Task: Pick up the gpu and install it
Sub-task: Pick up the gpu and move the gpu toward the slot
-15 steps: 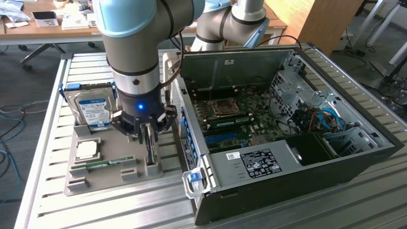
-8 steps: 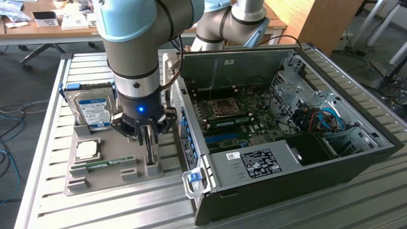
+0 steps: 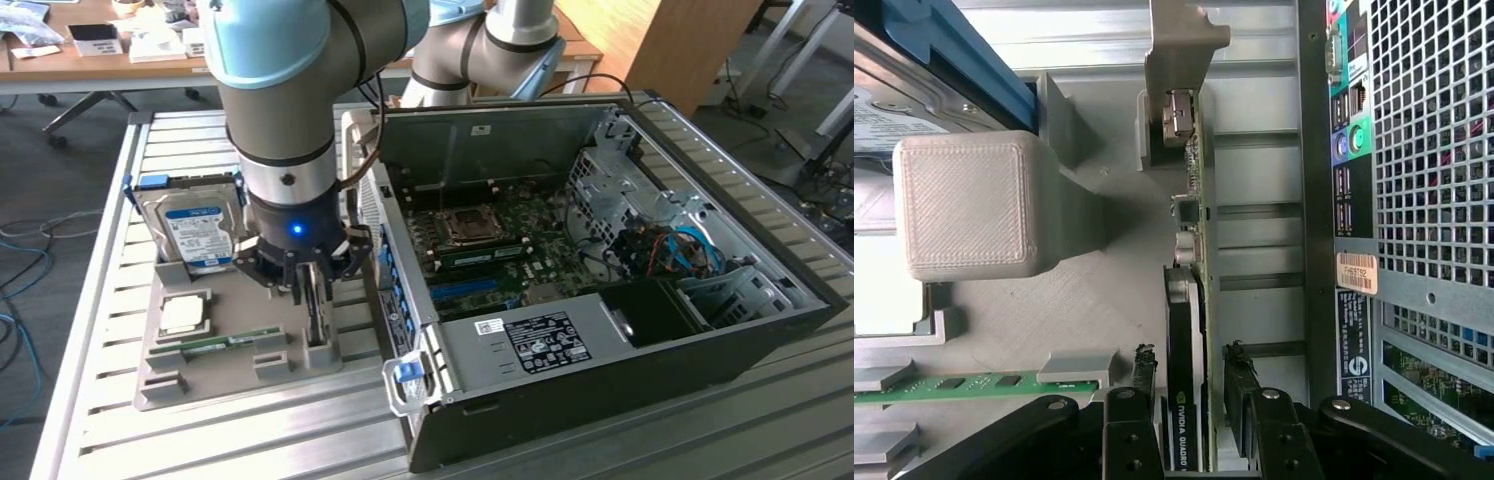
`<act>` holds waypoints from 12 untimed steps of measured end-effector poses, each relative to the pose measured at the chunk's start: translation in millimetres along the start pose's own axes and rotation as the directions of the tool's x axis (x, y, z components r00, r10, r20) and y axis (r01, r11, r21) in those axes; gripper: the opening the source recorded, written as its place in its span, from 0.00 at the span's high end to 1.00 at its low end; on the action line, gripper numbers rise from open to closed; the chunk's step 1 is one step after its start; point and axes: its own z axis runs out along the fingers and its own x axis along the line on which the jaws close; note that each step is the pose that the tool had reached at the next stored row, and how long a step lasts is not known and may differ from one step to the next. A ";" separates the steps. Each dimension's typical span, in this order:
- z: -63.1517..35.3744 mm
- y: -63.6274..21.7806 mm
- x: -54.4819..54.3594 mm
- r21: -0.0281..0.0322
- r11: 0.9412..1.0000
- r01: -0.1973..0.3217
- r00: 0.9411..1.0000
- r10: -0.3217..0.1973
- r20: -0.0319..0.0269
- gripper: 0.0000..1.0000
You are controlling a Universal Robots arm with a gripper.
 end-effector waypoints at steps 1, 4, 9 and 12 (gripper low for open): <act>0.1 0.1 0.0 0.000 1.000 0.000 1.000 0.000 0.000 0.58; 0.3 1.6 0.1 0.000 1.000 0.000 1.000 0.000 0.000 0.58; 0.8 5.7 0.4 -0.001 1.000 0.000 1.000 0.000 0.000 0.58; 1.2 6.6 0.4 -0.003 1.000 0.000 1.000 0.000 0.000 0.58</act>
